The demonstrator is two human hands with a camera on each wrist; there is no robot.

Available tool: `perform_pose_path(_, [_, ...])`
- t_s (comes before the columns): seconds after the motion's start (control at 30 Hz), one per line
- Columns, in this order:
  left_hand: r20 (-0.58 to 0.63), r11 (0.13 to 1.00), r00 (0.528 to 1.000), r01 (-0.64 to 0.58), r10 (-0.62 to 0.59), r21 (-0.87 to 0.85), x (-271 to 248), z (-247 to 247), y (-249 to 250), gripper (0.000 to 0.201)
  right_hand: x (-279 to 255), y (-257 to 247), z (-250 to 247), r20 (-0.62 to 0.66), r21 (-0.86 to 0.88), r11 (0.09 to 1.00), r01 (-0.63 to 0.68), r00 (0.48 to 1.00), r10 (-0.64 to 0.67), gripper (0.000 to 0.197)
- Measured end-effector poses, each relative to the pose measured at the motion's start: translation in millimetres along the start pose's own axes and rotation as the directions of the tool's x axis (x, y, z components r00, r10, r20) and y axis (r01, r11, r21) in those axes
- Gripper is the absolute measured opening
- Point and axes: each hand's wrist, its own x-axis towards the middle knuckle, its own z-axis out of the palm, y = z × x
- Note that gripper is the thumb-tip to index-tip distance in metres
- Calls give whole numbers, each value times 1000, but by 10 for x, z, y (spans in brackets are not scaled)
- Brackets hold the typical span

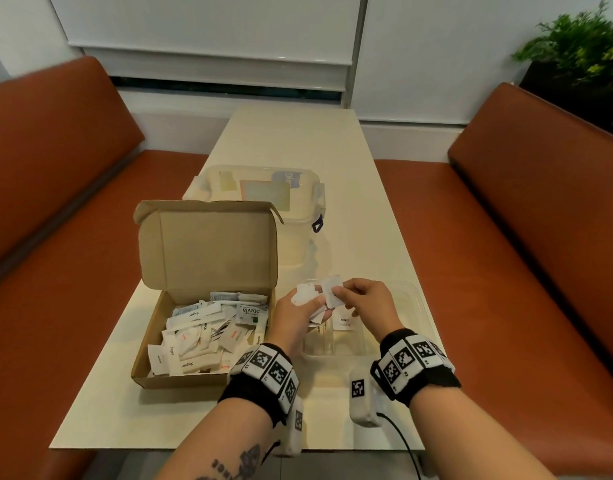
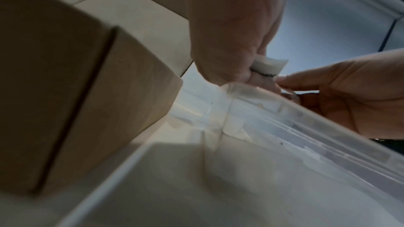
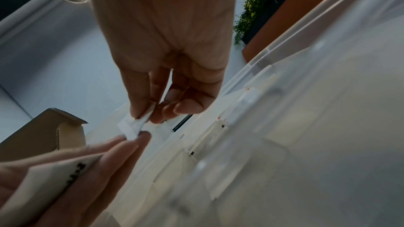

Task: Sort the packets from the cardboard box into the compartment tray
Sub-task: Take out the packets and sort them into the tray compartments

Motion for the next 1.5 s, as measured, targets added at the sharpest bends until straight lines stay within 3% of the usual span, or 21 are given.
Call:
perform_pose_path(0.1, [-28,999,999,-18,19,46,-2,8,24,24,-5,13,-9,14,-10,1000,-9,1000,9,13])
perform_pose_path(0.23, [-81,1000,996,-27,28,6,48,-1,41,13,-2,3,-40,42,-92,996,5,999,-1,16])
perform_pose_path(0.43, [-63,987,996,-59,69,152,58,12,0,14,40,-74,-84,54,-139,990,30,998,-22,17])
perform_pose_path(0.57, [-73,982,993,-84,97,172,54,25,2,28,57,-123,-111,135,-246,968,54,991,-22,15])
perform_pose_path(0.77, [-113,991,989,-80,92,108,41,71,5,31,4,-148,-71,124,-85,996,-2,992,13,11])
perform_pose_path(0.87, [-111,994,991,-72,81,86,39,73,-19,29,25,-147,-123,45,-151,988,21,999,-14,5])
perform_pose_path(0.93, [-144,994,985,-88,96,59,46,51,-43,29,62,-139,-188,39,-361,931,55,998,-44,8])
perform_pose_path(1.0, [-184,990,975,-115,128,82,42,43,-52,31,79,-126,-227,103,-573,815,88,994,-35,13])
perform_pose_path(1.1, [-193,988,972,-115,133,99,14,67,-37,36,68,-95,-198,219,-717,688,115,973,66,15])
perform_pose_path(1.3, [-180,996,980,-83,86,28,27,54,-68,30,109,-63,-69,305,-857,476,198,939,159,25])
perform_pose_path(1.5, [-166,995,981,-101,101,8,9,69,-38,32,149,29,-30,330,-865,423,269,941,77,22])
